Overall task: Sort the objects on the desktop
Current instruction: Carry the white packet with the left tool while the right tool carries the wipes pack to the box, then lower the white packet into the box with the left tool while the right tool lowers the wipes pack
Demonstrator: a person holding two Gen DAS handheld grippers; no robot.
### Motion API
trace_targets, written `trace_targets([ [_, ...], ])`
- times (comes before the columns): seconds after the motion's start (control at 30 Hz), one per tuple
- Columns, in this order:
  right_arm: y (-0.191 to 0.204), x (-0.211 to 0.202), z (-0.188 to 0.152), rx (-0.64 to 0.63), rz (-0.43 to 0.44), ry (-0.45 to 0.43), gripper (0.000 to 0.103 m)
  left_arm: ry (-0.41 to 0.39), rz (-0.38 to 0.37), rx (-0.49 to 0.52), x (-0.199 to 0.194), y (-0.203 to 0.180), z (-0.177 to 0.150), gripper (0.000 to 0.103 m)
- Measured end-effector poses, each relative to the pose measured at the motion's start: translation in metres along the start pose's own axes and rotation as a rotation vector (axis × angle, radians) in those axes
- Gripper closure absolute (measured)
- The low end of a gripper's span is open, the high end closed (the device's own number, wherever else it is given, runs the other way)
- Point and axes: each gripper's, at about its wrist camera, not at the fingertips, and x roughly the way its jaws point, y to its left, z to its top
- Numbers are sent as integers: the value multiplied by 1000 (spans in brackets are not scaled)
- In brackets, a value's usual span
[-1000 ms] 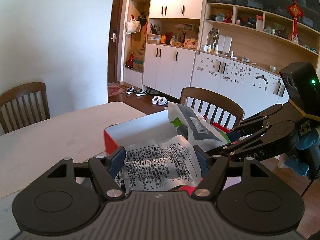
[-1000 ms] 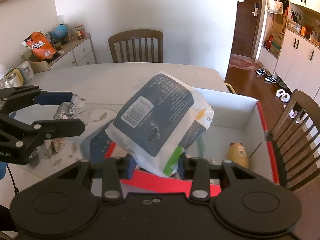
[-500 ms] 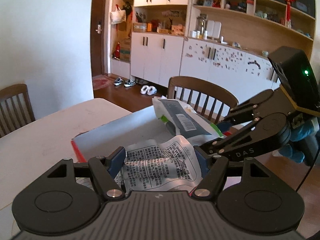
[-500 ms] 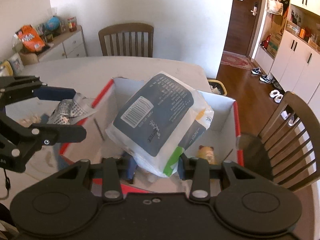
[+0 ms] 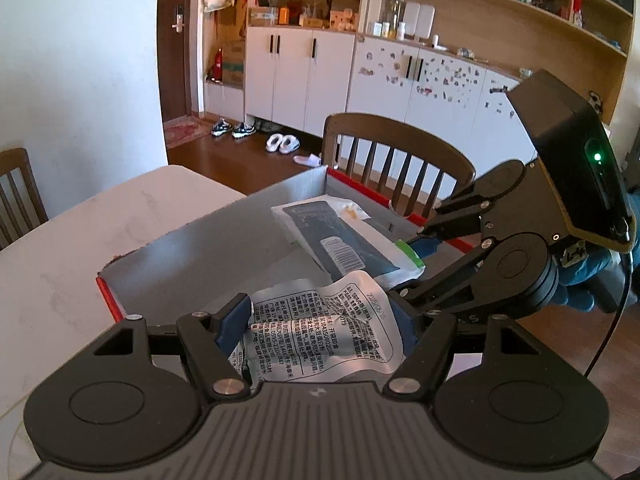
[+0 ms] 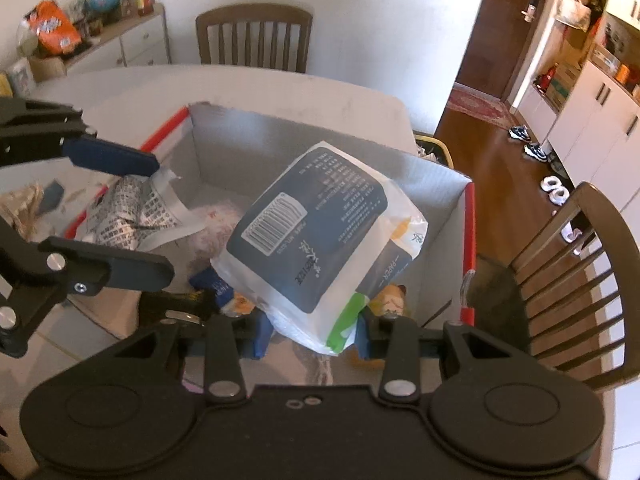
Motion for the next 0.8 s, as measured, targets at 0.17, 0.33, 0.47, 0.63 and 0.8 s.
trace_targets([
  [0.17,2,15,2,-70,-5,39,64,37,1,8,13,1,-2,31],
  [0.33,-1,31,7,-103,-12,81,64,74,-3,-11,21,9,-8,31],
  [0.47,-1,41,8,-145,4,124,64,102,-2,-31,28,13,-12,31],
  [0.63,2,55,11,-175,-22,168,64,128,10,-39,38,14,-12,31],
  [0.8,11,70,15,-227,-25,201,63,158,24,-39,45,14,-15,31],
])
